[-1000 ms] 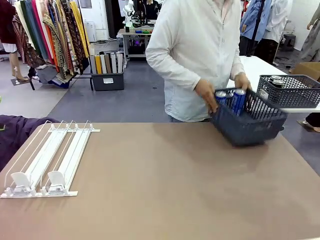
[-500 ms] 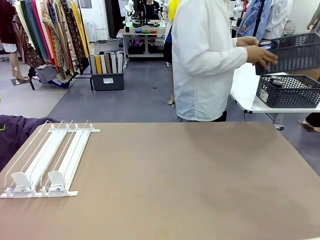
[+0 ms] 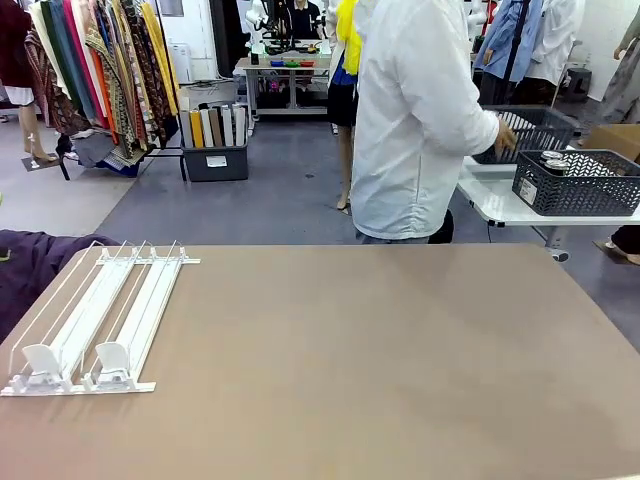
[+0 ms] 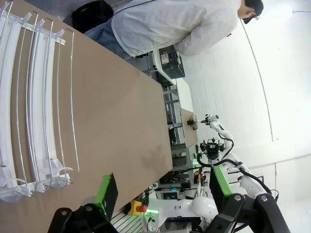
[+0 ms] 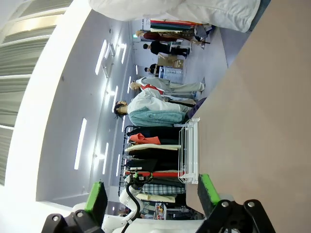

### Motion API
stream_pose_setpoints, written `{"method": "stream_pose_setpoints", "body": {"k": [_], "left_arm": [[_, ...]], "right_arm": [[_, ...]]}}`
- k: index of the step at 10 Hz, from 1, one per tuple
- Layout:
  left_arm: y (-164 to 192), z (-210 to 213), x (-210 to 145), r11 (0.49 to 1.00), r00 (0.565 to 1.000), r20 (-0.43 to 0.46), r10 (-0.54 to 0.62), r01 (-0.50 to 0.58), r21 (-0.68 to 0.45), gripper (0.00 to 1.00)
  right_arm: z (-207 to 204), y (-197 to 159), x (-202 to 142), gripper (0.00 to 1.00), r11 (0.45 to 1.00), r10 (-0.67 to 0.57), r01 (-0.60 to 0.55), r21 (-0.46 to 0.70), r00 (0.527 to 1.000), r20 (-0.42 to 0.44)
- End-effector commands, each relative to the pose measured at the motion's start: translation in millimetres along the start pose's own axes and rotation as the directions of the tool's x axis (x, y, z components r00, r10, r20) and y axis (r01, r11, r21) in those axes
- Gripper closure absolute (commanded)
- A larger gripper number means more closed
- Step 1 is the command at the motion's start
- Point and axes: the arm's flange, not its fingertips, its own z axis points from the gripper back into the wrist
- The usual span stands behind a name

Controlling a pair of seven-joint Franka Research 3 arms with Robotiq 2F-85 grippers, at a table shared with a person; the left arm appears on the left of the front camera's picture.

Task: Retrieve and store the cans from the dispenser.
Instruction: Pick up one can from the Automatic Can Dispenser and place it in the middle of the table.

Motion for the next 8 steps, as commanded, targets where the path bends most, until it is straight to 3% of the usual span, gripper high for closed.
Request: {"method": "stream_pose_setpoints", "body": {"k": [1,8], "left_arm": [[-2.7,-1.3,0.1,1.0,1.0,0.012,0.006,-0.005,-0.02,0.0],[-2.7,-1.3,0.1,1.0,1.0,0.012,0.006,-0.005,-0.02,0.0]], "right_arm": [[1.2,4.4,-1.2,0.0,1.0,-0.005,0.005,-0.002,1.0,-0.012],[1.2,4.4,-1.2,0.0,1.0,-0.005,0.005,-0.002,1.0,-0.012]]}}
